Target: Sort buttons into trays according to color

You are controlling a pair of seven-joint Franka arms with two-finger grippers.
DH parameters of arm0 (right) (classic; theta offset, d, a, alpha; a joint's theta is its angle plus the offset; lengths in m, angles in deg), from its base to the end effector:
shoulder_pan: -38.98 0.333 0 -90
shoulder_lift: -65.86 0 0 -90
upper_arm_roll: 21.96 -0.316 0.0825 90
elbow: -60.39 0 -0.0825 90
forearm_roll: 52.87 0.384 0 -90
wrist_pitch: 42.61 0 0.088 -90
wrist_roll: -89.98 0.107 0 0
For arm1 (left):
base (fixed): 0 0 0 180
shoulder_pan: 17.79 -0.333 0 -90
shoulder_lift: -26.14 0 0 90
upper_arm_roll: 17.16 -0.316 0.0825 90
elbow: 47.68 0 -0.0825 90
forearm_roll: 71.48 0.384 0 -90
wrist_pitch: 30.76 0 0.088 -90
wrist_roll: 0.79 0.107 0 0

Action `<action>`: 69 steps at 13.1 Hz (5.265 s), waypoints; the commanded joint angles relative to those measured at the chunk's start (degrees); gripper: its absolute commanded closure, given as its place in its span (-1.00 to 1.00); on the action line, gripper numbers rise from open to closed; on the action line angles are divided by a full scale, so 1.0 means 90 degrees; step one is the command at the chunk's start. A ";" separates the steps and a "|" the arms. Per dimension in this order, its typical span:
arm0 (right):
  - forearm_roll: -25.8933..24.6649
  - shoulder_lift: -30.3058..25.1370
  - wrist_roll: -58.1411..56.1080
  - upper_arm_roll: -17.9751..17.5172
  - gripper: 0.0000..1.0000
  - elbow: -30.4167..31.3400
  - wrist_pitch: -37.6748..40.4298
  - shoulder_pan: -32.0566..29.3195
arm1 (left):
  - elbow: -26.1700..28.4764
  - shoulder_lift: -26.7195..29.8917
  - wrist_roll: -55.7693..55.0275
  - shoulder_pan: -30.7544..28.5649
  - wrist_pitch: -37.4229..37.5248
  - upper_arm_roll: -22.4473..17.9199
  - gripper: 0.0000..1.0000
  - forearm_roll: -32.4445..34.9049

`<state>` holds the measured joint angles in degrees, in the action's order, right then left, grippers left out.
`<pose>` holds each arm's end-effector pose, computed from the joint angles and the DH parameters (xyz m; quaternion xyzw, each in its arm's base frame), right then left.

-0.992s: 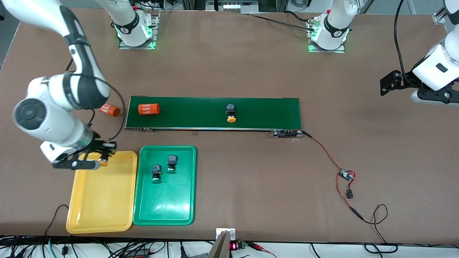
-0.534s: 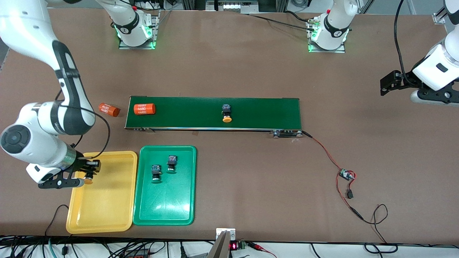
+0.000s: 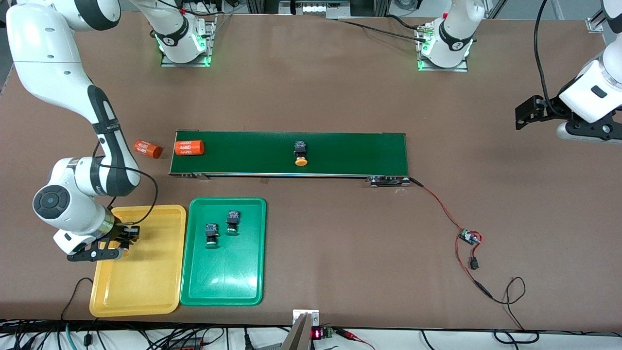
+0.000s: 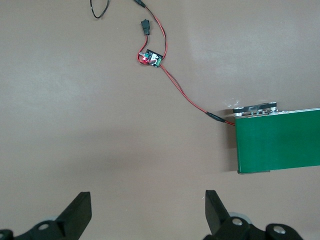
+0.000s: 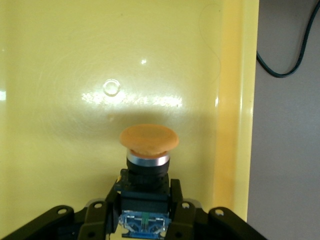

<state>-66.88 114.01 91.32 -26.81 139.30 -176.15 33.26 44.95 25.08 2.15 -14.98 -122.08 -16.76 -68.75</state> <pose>0.7460 -0.0294 0.2221 0.9954 0.0438 0.0588 0.0624 0.5598 -0.0264 0.5946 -0.9980 0.0547 0.0206 0.0238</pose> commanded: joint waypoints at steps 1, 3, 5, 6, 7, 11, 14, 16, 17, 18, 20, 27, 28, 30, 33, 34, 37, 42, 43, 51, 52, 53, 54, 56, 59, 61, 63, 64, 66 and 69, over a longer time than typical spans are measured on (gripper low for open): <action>-0.0094 0.0080 -0.0080 0.0001 -0.24 -0.0164 -0.0015 0.0001 | -0.0058 0.0059 0.0113 -0.0020 0.0098 0.0014 -1.00 0.0087; -0.0113 0.0022 -0.0109 0.0001 -0.67 -0.0154 -0.0015 0.0050 | -0.0058 0.0049 0.0122 -0.0029 0.0098 0.0014 -1.00 0.0078; -0.0104 -0.0192 -0.0139 0.0001 -0.97 -0.0096 0.0091 0.0089 | -0.0058 0.0049 0.0122 -0.0020 0.0098 0.0014 -1.00 0.0078; -0.0075 -0.0406 -0.0110 -0.0028 -1.00 0.0088 0.0208 0.0108 | -0.0058 0.0049 0.0122 -0.0020 0.0098 0.0014 -1.00 0.0087; -0.0046 -0.0669 -0.0032 -0.0077 -1.00 0.0312 0.0355 0.0108 | -0.0058 0.0049 0.0122 -0.0029 0.0098 0.0014 -1.00 0.0087; 0.0013 -0.1899 0.1069 -0.0807 -1.00 0.1503 0.1165 0.0099 | -0.0058 0.0049 0.0122 -0.0029 0.0098 0.0014 -1.00 0.0078; 0.0023 -0.2905 0.2220 -0.1510 -1.00 0.2615 0.1342 0.0060 | -0.0058 0.0049 0.0103 -0.0020 0.0098 0.0014 -1.00 0.0078; 0.0082 -0.3531 0.3158 -0.2086 -1.00 0.3213 0.1313 0.0050 | -0.0058 0.0049 0.0103 -0.0020 0.0098 0.0014 -1.00 0.0087; 0.0091 -0.3717 0.3549 -0.2369 -1.00 0.3370 0.1342 0.0069 | -0.0058 0.0049 0.0112 -0.0029 0.0098 0.0014 -1.00 0.0078; 0.0101 -0.3796 0.3872 -0.2633 -1.00 0.3497 0.1323 0.0060 | -0.0058 0.0049 0.0113 -0.0020 0.0098 0.0014 -1.00 0.0087; 0.0101 -0.3884 0.4069 -0.3111 -1.00 0.3712 0.1294 0.0079 | -0.0078 0.0049 0.0093 -0.0020 0.0098 0.0014 -1.00 0.0087; 0.0091 -0.3846 0.5320 -0.3954 -1.00 0.4717 -0.0129 0.0108 | -0.0078 0.0039 0.0113 -0.0020 0.0098 0.0014 -1.00 0.0087; 0.0091 -0.3807 0.5359 -0.3954 -1.00 0.4883 -0.0393 0.0108 | -0.0078 0.0039 0.0113 -0.0020 0.0098 0.0014 -1.00 0.0087; 0.0091 -0.3719 0.5388 -0.3954 -1.00 0.4973 -0.0494 0.0205 | -0.0078 0.0039 0.0113 -0.0029 0.0098 0.0014 -1.00 0.0087; 0.0082 -0.3466 0.5613 -0.3954 -1.00 0.4992 -0.0532 0.0371 | -0.0078 0.0039 0.0113 -0.0029 0.0098 0.0014 -1.00 0.0087; 0.0082 -0.3387 0.5632 -0.3954 -1.00 0.4992 -0.0629 0.0401 | -0.0078 0.0039 0.0113 -0.0020 0.0098 0.0014 -1.00 0.0087; 0.0072 -0.3241 0.5633 -0.3954 -1.00 0.4992 -0.0689 0.0411 | -0.0078 0.0039 0.0113 -0.0020 0.0098 0.0014 -1.00 0.0087; -0.0093 -0.2850 0.5613 -0.3876 -1.00 0.4992 -0.0962 0.0402 | -0.0078 0.0029 0.0113 -0.0029 0.0098 0.0014 -1.00 0.0087; -0.0287 -0.2753 0.5613 -0.3760 -1.00 0.4992 -0.0982 0.0401 | -0.0078 0.0029 0.0113 -0.0020 0.0098 0.0014 -1.00 0.0087; -0.0797 -0.2566 0.5603 -0.3456 -0.89 0.4875 -0.1128 0.0343 | -0.0078 0.0029 0.0113 -0.0029 0.0098 0.0014 -1.00 0.0087; -0.0797 -0.2557 0.5594 -0.3446 -0.66 0.4865 -0.1128 0.0352 | -0.0078 0.0029 0.0113 -0.0029 0.0098 0.0014 -1.00 0.0087; -0.0797 -0.2556 0.5584 -0.3437 -0.33 0.4856 -0.1128 0.0343 | -0.0078 0.0029 0.0113 -0.0029 0.0098 0.0014 -1.00 0.0087; -0.0797 -0.2556 0.5574 -0.3436 0.00 0.4856 -0.1128 0.0343 | -0.0078 0.0029 0.0113 -0.0029 0.0098 0.0014 -1.00 0.0087; -0.0807 -0.2556 0.5564 -0.3407 0.44 0.4856 -0.1119 0.0343 | -0.0078 0.0029 0.0113 -0.0029 0.0098 0.0014 -1.00 0.0087; -0.0817 -0.2566 0.5496 -0.3329 0.61 0.4730 -0.1080 0.0304 | -0.0078 0.0029 0.0113 -0.0029 0.0098 0.0014 -1.00 0.0087; -0.0826 -0.2634 0.5418 -0.3319 0.63 0.4301 -0.0828 0.0236 | -0.0078 0.0029 0.0113 -0.0029 0.0098 0.0014 -1.00 0.0087; -0.0817 -0.2635 0.5059 -0.3310 0.63 0.3667 -0.0194 0.0197 | -0.0078 0.0029 0.0113 -0.0029 0.0098 0.0014 -1.00 0.0087; -0.0817 -0.2635 0.4824 -0.3232 0.63 0.3442 0.0002 0.0167 | -0.0078 0.0029 0.0113 -0.0029 0.0098 0.0014 -1.00 0.0087; -0.0826 -0.2567 0.4375 -0.2950 0.63 0.2954 0.0131 0.0157 | -0.0078 0.0029 0.0122 -0.0029 0.0098 0.0014 -1.00 0.0087; -0.0817 -0.2051 0.3283 -0.2306 0.63 0.2143 0.0122 0.0128 | -0.0078 0.0020 0.0122 -0.0029 0.0098 0.0014 -1.00 0.0087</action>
<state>-73.51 91.09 126.21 -50.06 164.13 -176.00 34.58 44.95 25.08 2.15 -15.01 -122.08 -16.77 -68.75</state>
